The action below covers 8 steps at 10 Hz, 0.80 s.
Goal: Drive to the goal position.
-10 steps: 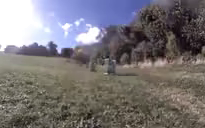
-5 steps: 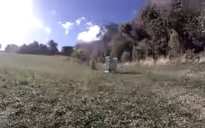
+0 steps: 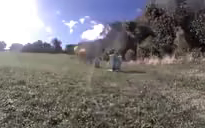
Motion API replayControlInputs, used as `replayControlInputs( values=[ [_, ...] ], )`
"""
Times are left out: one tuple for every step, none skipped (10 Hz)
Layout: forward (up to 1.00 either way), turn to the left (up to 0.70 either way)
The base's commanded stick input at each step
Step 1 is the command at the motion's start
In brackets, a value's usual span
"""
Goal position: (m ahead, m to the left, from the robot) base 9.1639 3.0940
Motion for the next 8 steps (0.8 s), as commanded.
replayControlInputs(
  values=[
    [0.50, 0.00],
    [0.50, 0.00],
    [0.50, 0.00],
    [0.50, 0.00],
    [0.50, 0.00],
    [0.50, 0.00],
    [0.50, 0.00],
    [0.50, 0.00]
  ],
)
